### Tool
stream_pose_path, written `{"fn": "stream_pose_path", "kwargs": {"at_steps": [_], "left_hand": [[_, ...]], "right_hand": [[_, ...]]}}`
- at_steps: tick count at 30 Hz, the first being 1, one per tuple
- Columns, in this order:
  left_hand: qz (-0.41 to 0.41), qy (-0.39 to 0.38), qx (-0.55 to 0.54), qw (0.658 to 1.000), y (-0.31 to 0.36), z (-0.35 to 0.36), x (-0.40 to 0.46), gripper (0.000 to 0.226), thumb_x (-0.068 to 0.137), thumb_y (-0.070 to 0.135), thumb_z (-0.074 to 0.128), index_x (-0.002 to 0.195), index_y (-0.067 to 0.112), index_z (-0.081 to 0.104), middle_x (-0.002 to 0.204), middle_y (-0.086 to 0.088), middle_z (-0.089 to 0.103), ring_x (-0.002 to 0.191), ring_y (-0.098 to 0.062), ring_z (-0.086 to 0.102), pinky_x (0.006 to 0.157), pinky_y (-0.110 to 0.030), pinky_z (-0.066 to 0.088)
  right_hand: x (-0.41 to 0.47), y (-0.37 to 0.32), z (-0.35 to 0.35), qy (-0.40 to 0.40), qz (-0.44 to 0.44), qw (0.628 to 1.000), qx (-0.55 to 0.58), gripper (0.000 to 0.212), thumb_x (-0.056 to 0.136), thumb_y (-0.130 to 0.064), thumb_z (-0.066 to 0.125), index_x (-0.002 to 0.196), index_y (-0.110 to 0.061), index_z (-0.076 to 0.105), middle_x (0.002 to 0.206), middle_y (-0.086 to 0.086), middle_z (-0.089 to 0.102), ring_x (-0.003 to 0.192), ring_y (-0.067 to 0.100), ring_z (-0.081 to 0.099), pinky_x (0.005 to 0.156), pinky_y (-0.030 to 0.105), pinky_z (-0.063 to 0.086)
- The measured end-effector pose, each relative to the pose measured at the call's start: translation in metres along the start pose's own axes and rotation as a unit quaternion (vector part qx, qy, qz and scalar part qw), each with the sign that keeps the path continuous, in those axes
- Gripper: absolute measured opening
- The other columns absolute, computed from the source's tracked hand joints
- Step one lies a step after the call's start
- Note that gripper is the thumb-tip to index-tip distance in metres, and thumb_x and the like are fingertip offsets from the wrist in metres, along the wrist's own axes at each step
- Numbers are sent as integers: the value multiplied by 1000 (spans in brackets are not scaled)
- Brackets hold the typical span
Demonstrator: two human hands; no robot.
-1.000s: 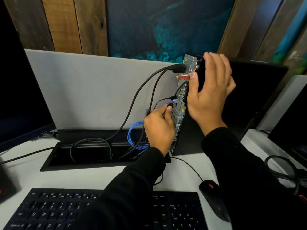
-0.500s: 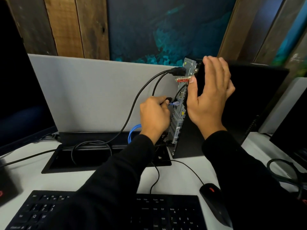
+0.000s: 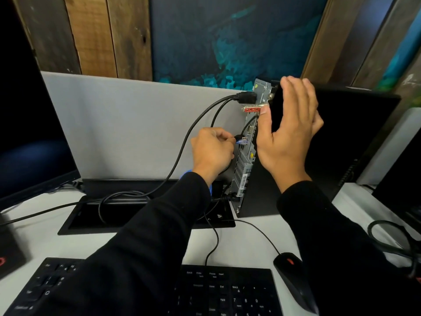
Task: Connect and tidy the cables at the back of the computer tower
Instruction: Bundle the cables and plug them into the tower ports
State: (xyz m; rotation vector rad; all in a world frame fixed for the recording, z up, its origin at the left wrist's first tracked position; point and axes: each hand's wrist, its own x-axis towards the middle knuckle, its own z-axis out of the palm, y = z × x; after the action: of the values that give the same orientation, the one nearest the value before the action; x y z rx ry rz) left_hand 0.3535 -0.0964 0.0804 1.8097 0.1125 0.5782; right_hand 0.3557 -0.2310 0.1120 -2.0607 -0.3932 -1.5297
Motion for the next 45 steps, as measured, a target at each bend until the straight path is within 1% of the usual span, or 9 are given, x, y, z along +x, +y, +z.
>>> {"fn": "stream_pose_path", "kwargs": {"at_steps": [6, 10, 19, 24, 28, 32, 35, 38, 45], "left_hand": [[19, -7, 9, 1000, -4, 3, -3, 16, 90, 20, 70, 77, 19, 80, 63, 8, 72, 69, -13, 71, 79, -32, 62], [52, -5, 51, 997, -5, 9, -2, 13, 91, 23, 69, 86, 21, 82, 74, 9, 74, 89, -15, 69, 86, -16, 51], [124, -44, 202, 971, 13, 9, -6, 40, 89, 15, 65, 53, 24, 49, 53, 5, 53, 52, -13, 51, 53, -25, 43], [121, -92, 203, 967, 19, 6, -20, 15, 90, 10, 63, 96, 13, 76, 76, 0, 65, 69, -17, 61, 70, -27, 54], [138, -146, 237, 951, 21, -10, -34, 58, 90, 0, 60, 144, 19, 56, 125, -8, 71, 114, -23, 65, 94, -14, 41], [165, -128, 166, 964, 17, -37, -51, 57, 91, 1, 65, 145, 19, 55, 131, 2, 68, 119, -20, 62, 99, -12, 35], [147, -109, 110, 977, 2, -46, -59, 57, 91, 0, 67, 143, 20, 57, 102, 29, 58, 94, -8, 67, 90, -7, 45], [147, -129, 111, 974, -16, -47, -68, 63, 92, -2, 66, 148, 24, 51, 99, 21, 64, 92, 1, 67, 86, -2, 46], [249, -84, 224, 939, -48, -33, -63, 46, 102, 32, 58, 147, 22, 53, 117, -3, 73, 104, -19, 68, 93, -46, 54]], "right_hand": [[-1, -4, 2, 10, 11, 1000, 10, 54, 98, -30, 53, 149, -12, 50, 156, 3, 46, 153, 23, 31, 117, 49, 27], [-1, -5, 4, 13, 15, 1000, 15, 55, 96, -32, 53, 148, -11, 51, 156, 4, 47, 152, 25, 31, 116, 51, 28], [-1, -9, 3, 9, 19, 1000, 18, 62, 90, -33, 61, 147, -11, 51, 155, 5, 48, 152, 26, 32, 115, 47, 26], [-2, -12, -3, -22, 26, 999, 15, 63, 92, -33, 58, 151, -11, 46, 160, 5, 42, 154, 26, 27, 118, 54, 26], [-6, -7, -16, -82, 23, 996, 10, 65, 96, -32, 54, 156, -14, 40, 167, 5, 30, 158, 26, 18, 121, 52, 25], [-57, -10, -32, -137, 74, 986, 64, 62, 97, -30, 59, 155, -18, 41, 164, 9, 30, 153, 27, 26, 119, 51, 32], [-117, -5, -45, -224, 147, 956, 121, 59, 98, -31, 63, 153, -24, 43, 147, 1, 41, 136, 20, 43, 112, 47, 44], [-149, -4, -54, -329, 170, 917, 145, 48, 100, -37, 63, 146, -26, 53, 128, -5, 49, 113, 14, 56, 99, 45, 53], [-151, -22, -47, -405, 172, 871, 218, 60, 101, -35, 63, 156, -28, 42, 130, -8, 53, 77, 14, 67, 80, 26, 58]]}}
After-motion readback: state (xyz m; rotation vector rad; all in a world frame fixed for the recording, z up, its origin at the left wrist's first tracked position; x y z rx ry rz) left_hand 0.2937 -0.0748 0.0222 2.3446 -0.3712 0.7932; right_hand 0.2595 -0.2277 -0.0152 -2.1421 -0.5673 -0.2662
